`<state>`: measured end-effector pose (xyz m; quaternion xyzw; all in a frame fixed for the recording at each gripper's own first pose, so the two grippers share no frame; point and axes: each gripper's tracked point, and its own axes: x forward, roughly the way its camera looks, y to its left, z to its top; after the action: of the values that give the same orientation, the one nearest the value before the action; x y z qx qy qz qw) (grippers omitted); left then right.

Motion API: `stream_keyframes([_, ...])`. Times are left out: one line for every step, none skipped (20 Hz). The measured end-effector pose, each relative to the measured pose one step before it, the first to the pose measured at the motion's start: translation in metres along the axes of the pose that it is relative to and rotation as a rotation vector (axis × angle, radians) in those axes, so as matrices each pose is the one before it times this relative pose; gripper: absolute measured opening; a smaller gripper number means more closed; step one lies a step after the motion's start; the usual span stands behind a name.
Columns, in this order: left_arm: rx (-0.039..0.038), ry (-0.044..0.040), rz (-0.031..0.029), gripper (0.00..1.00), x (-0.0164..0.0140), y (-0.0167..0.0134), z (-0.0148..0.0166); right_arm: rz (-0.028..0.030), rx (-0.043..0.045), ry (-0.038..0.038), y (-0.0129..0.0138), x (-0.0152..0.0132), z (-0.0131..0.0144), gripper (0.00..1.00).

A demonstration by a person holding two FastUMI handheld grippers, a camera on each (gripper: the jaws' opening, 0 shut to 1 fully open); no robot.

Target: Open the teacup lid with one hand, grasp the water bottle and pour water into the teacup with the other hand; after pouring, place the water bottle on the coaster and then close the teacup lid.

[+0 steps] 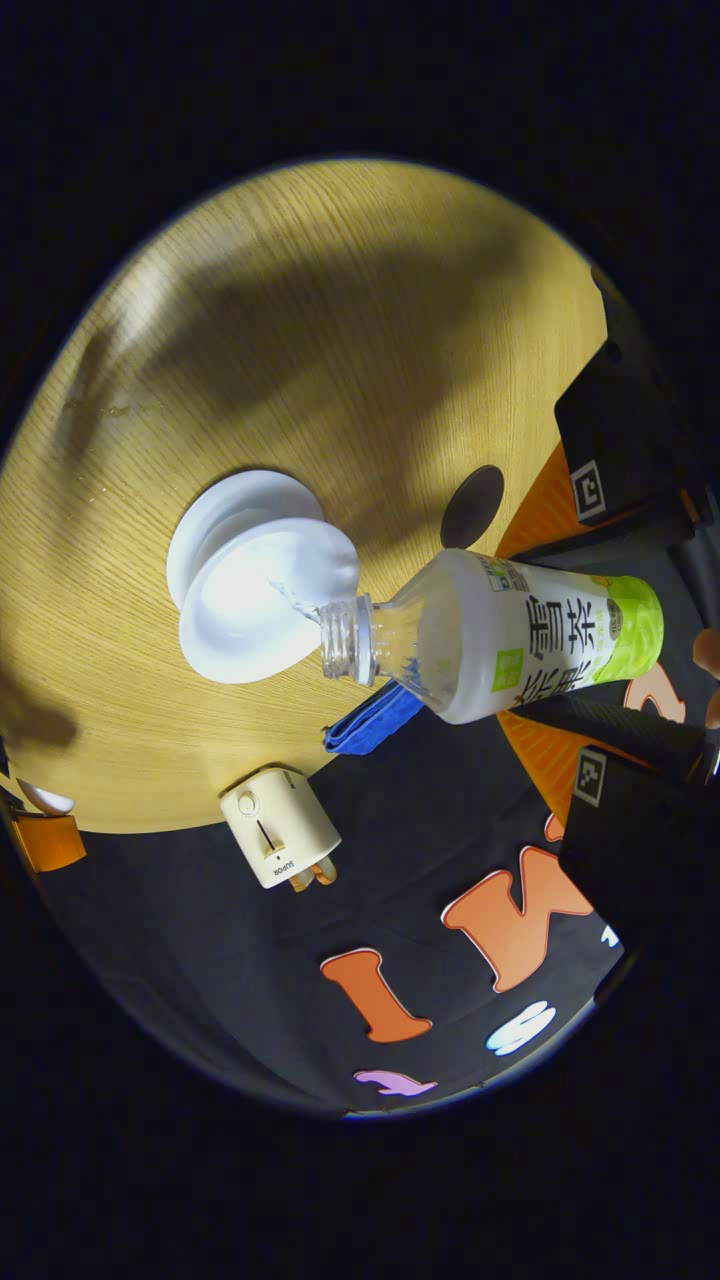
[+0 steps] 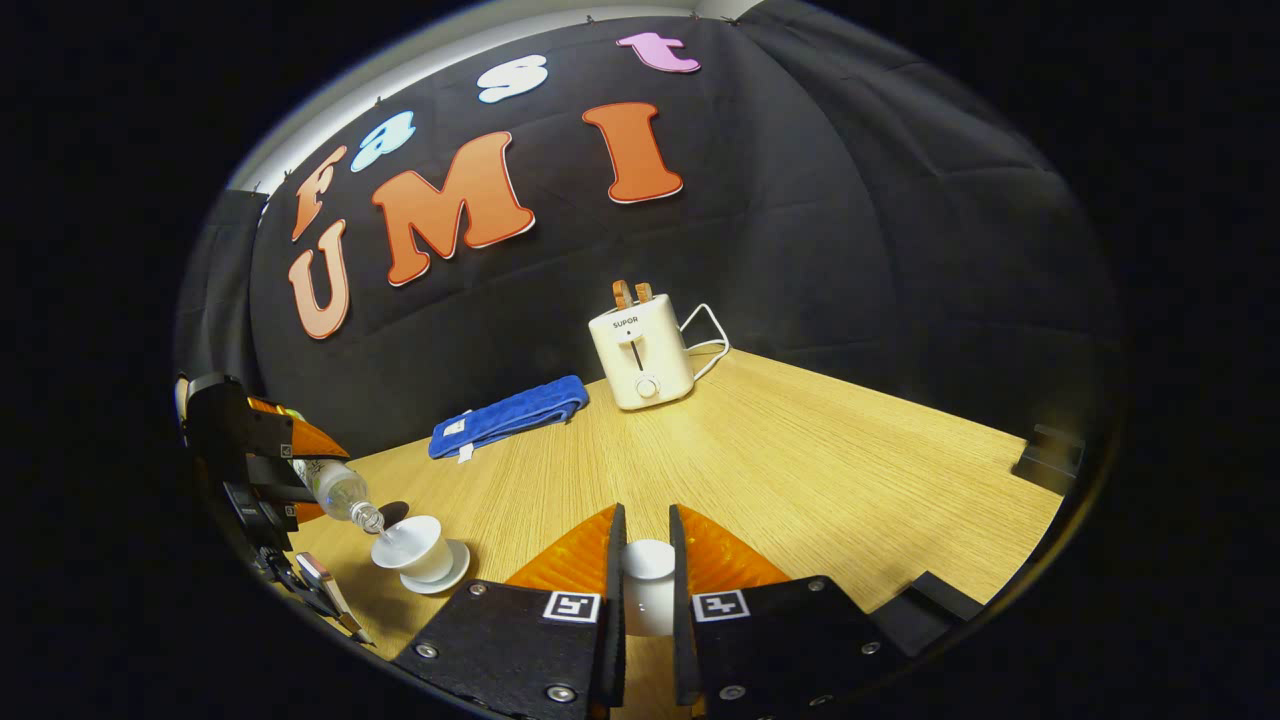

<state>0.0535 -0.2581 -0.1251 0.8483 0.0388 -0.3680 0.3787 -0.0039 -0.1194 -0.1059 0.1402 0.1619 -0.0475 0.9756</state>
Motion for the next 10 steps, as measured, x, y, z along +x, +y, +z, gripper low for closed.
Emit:
stream_keyframes([0.00671,-0.00128,0.00122,0.69,-0.00058,0.00207,0.00140,0.00016,-0.00101,0.00098,-0.00048,-0.00007,-0.00050,0.19])
stream_keyframes([0.00542,-0.00192,-0.00169,0.67,0.00060,0.00127,0.00014,-0.00032,-0.00096,0.00105,0.00066,0.00044,-0.00016,0.19])
stream_keyframes([0.00429,-0.00281,0.00033,0.64,0.00138,-0.00018,-0.00066,-0.00022,-0.00138,0.00089,0.00091,0.00078,-0.00037,0.19])
stream_keyframes([0.00180,0.00090,0.00155,0.67,0.00045,0.00032,0.00014,-0.00030,-0.00007,0.00040,-0.00019,-0.00101,-0.00055,0.19])
stream_keyframes([-0.00202,-0.00251,0.00636,0.64,-0.00155,0.00068,0.00069,0.00103,-0.00027,0.00029,0.00058,-0.00017,0.00027,0.19])
stream_keyframes([-0.01252,-0.00135,-0.00019,0.64,-0.00054,-0.00183,0.00078,0.00153,-0.00171,0.00060,0.00073,-0.00045,-0.00014,0.19])
stream_keyframes([-0.02004,0.00300,-0.00542,0.64,0.00055,-0.00283,-0.00087,0.00010,-0.00192,-0.00174,0.00047,-0.00018,0.00097,0.19])
stream_keyframes([-0.00966,-0.00468,-0.00488,0.63,0.00038,-0.00209,0.00088,-0.00128,-0.00167,-0.00256,-0.00078,0.00001,0.00055,0.19])
stream_keyframes([-0.00456,-0.00252,-0.00046,0.64,-0.00013,0.00171,0.00063,-0.00124,-0.00155,-0.00049,-0.00087,0.00003,0.00051,0.19])
stream_keyframes([-0.01149,-0.00973,0.00107,0.67,0.00052,-0.00001,0.00089,-0.00187,-0.00002,0.00070,-0.00037,-0.00016,-0.00073,0.19])
